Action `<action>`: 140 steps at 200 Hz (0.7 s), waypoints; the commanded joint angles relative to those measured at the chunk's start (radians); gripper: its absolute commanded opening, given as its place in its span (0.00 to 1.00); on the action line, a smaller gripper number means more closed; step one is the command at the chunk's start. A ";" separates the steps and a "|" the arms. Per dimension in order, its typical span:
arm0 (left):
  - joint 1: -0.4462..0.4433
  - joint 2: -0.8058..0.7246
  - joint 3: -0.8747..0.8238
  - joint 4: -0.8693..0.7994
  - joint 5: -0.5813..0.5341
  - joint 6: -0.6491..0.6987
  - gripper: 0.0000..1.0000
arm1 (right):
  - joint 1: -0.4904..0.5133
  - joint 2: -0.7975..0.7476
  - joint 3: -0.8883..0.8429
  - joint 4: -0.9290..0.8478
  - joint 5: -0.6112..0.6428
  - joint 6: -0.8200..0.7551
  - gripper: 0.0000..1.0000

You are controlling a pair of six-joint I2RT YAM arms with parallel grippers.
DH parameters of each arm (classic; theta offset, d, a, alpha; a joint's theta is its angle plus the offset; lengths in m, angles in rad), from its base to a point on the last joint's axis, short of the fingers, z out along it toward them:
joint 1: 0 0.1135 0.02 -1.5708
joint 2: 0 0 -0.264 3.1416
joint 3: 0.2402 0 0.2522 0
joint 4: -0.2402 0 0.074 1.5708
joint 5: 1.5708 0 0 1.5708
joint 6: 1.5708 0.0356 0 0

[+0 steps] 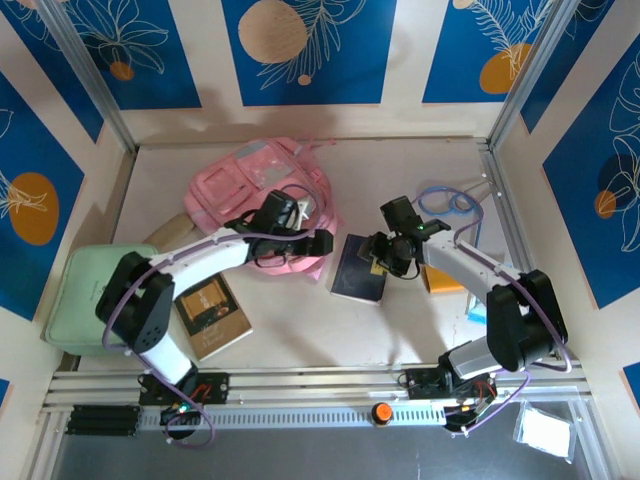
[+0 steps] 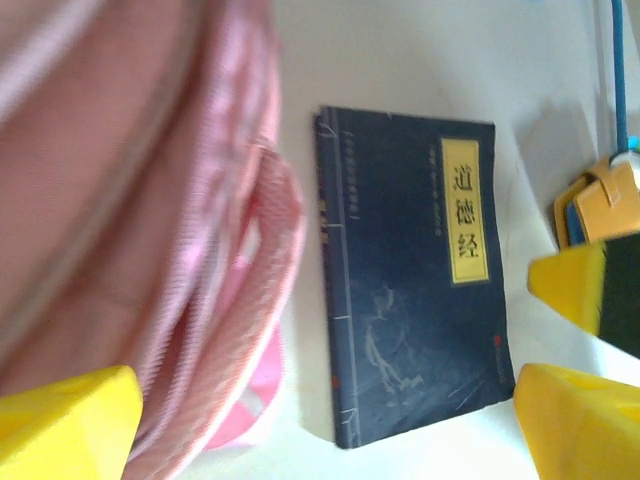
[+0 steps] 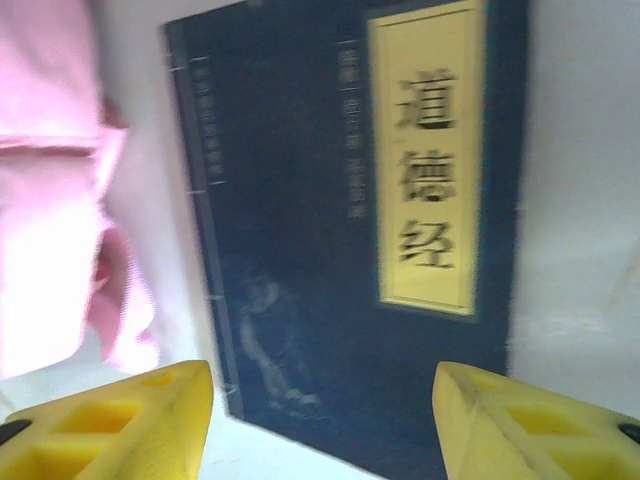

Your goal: Pack books, pencil case, and school supplies into a backpack

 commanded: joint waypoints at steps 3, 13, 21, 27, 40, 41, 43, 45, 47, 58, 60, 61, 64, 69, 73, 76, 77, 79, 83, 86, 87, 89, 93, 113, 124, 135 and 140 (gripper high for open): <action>-0.052 0.083 0.067 -0.021 -0.029 -0.015 0.90 | -0.016 0.040 -0.034 -0.055 0.012 0.019 0.56; -0.065 0.119 0.096 -0.035 -0.027 -0.019 0.87 | -0.015 0.053 -0.035 -0.055 0.012 0.018 0.55; -0.078 0.145 0.118 -0.043 -0.022 -0.020 0.84 | -0.015 0.062 -0.039 -0.053 0.017 0.013 0.54; -0.087 0.163 0.132 -0.045 -0.021 -0.023 0.82 | -0.014 0.071 -0.037 -0.056 0.026 0.012 0.54; -0.101 0.199 0.161 -0.047 -0.016 -0.035 0.76 | -0.016 0.095 -0.032 -0.062 0.046 -0.002 0.50; -0.101 0.202 0.165 -0.046 -0.015 -0.035 0.76 | -0.017 0.098 -0.031 -0.064 0.047 -0.004 0.50; -0.104 0.208 0.169 -0.047 -0.012 -0.037 0.74 | -0.017 0.102 -0.030 -0.065 0.050 -0.006 0.49; -0.106 0.213 0.175 -0.046 -0.009 -0.038 0.73 | -0.018 0.107 -0.028 -0.067 0.052 -0.007 0.48; -0.107 0.220 0.179 -0.046 -0.008 -0.040 0.73 | -0.019 0.112 -0.026 -0.069 0.055 -0.009 0.47; -0.114 0.251 0.207 -0.051 -0.005 -0.054 0.66 | -0.022 0.138 -0.015 -0.084 0.069 -0.017 0.42; -0.114 0.256 0.213 -0.051 -0.002 -0.056 0.65 | -0.022 0.141 -0.013 -0.088 0.074 -0.017 0.42; -0.115 0.259 0.215 -0.052 -0.001 -0.056 0.64 | -0.022 0.144 -0.012 -0.089 0.076 -0.017 0.41; -0.117 0.268 0.224 -0.052 0.002 -0.058 0.63 | -0.022 0.150 -0.009 -0.093 0.082 -0.016 0.41; -0.119 0.281 0.237 -0.053 0.005 -0.061 0.61 | -0.022 0.158 -0.008 -0.096 0.087 -0.017 0.40; -0.121 0.291 0.247 -0.056 0.004 -0.063 0.58 | -0.022 0.163 -0.008 -0.096 0.091 -0.019 0.40; -0.123 0.298 0.256 -0.059 0.001 -0.062 0.57 | -0.022 0.167 -0.008 -0.094 0.093 -0.020 0.40; -0.124 0.301 0.259 -0.061 0.000 -0.063 0.57 | -0.022 0.168 -0.008 -0.094 0.093 -0.020 0.40; -0.126 0.304 0.264 -0.064 -0.003 -0.064 0.56 | -0.022 0.171 -0.006 -0.093 0.094 -0.020 0.40; -0.128 0.312 0.276 -0.074 -0.011 -0.065 0.55 | -0.022 0.174 -0.008 -0.092 0.095 -0.022 0.39; -0.130 0.315 0.284 -0.079 -0.017 -0.064 0.55 | -0.022 0.175 -0.008 -0.091 0.094 -0.022 0.39; -0.131 0.316 0.286 -0.081 -0.019 -0.065 0.55 | -0.022 0.177 -0.009 -0.090 0.093 -0.022 0.39; -0.132 0.319 0.289 -0.085 -0.024 -0.064 0.54 | -0.022 0.178 -0.009 -0.088 0.092 -0.023 0.39; -0.135 0.323 0.297 -0.094 -0.038 -0.064 0.53 | -0.023 0.181 -0.011 -0.085 0.090 -0.023 0.39; -0.155 0.307 0.312 -0.144 -0.171 -0.046 0.53 | -0.024 0.190 -0.016 -0.076 0.080 -0.022 0.39; -0.159 0.302 0.313 -0.167 -0.220 -0.036 0.59 | -0.024 0.191 -0.017 -0.073 0.077 -0.020 0.39; -0.153 0.310 0.311 -0.194 -0.240 -0.028 0.61 | -0.025 0.191 -0.019 -0.070 0.075 -0.021 0.39; -0.151 0.317 0.310 -0.207 -0.246 -0.028 0.61 | -0.026 0.191 -0.019 -0.068 0.073 -0.021 0.39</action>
